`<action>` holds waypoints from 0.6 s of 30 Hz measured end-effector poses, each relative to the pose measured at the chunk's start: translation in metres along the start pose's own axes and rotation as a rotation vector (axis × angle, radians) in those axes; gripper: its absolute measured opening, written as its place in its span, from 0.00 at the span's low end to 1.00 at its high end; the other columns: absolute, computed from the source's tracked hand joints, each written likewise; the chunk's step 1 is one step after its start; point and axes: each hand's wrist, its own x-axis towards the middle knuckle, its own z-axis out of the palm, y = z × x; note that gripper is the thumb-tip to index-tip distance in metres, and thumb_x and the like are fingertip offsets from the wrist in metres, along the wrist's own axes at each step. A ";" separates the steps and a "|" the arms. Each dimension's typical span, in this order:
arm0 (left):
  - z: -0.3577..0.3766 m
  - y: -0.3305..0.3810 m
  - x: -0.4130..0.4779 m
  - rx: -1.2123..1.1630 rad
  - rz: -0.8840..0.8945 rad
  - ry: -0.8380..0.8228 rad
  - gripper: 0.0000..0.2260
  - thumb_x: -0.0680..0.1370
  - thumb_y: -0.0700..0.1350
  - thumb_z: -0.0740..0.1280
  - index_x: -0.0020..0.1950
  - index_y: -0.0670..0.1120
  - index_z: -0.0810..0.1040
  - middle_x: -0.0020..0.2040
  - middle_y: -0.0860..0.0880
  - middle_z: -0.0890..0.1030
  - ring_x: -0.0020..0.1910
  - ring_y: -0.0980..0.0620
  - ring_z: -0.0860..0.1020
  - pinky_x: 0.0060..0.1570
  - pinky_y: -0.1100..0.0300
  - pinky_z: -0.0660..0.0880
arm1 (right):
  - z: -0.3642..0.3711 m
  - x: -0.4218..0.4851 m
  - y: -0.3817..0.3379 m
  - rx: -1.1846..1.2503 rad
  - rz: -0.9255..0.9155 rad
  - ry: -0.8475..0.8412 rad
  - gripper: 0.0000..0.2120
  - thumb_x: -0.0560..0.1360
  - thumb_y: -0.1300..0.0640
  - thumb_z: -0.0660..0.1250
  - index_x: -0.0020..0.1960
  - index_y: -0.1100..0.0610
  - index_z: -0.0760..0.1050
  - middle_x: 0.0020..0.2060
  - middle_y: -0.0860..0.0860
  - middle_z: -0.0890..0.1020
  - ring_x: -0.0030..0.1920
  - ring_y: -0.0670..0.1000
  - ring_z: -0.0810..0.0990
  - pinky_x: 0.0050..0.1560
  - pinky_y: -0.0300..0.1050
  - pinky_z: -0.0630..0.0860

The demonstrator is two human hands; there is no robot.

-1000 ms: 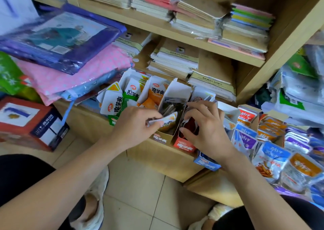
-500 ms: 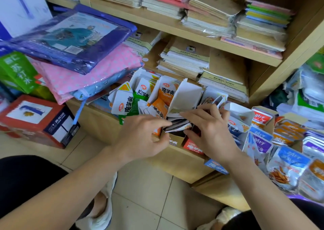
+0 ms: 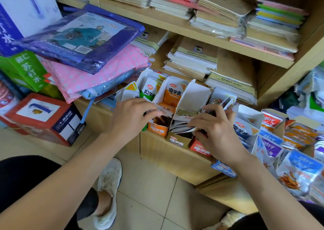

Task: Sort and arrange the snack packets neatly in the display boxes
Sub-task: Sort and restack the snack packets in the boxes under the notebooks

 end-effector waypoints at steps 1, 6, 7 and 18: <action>0.002 0.002 0.003 0.007 -0.025 0.061 0.16 0.78 0.60 0.67 0.45 0.50 0.87 0.37 0.53 0.83 0.35 0.52 0.80 0.33 0.52 0.76 | 0.000 0.000 0.000 0.001 0.005 0.010 0.12 0.68 0.61 0.79 0.50 0.51 0.84 0.50 0.44 0.84 0.61 0.57 0.73 0.53 0.54 0.60; 0.009 0.008 0.013 -0.055 -0.161 0.174 0.16 0.77 0.60 0.68 0.45 0.50 0.88 0.32 0.52 0.83 0.32 0.51 0.80 0.31 0.51 0.76 | 0.003 -0.001 -0.001 0.001 0.024 0.055 0.13 0.69 0.65 0.77 0.50 0.53 0.84 0.49 0.47 0.85 0.58 0.57 0.74 0.53 0.53 0.60; 0.010 0.008 0.015 -0.077 -0.182 0.170 0.16 0.77 0.60 0.68 0.46 0.50 0.88 0.33 0.52 0.84 0.33 0.51 0.81 0.32 0.50 0.77 | 0.003 -0.002 -0.001 0.003 0.020 0.058 0.12 0.69 0.66 0.77 0.49 0.53 0.84 0.49 0.47 0.86 0.58 0.57 0.75 0.53 0.52 0.59; 0.005 0.010 -0.001 -0.112 -0.144 0.041 0.08 0.75 0.53 0.75 0.48 0.51 0.88 0.42 0.55 0.86 0.34 0.60 0.79 0.37 0.53 0.80 | 0.005 0.018 0.010 0.018 -0.062 0.168 0.17 0.70 0.73 0.72 0.47 0.53 0.87 0.44 0.53 0.84 0.44 0.59 0.81 0.41 0.52 0.74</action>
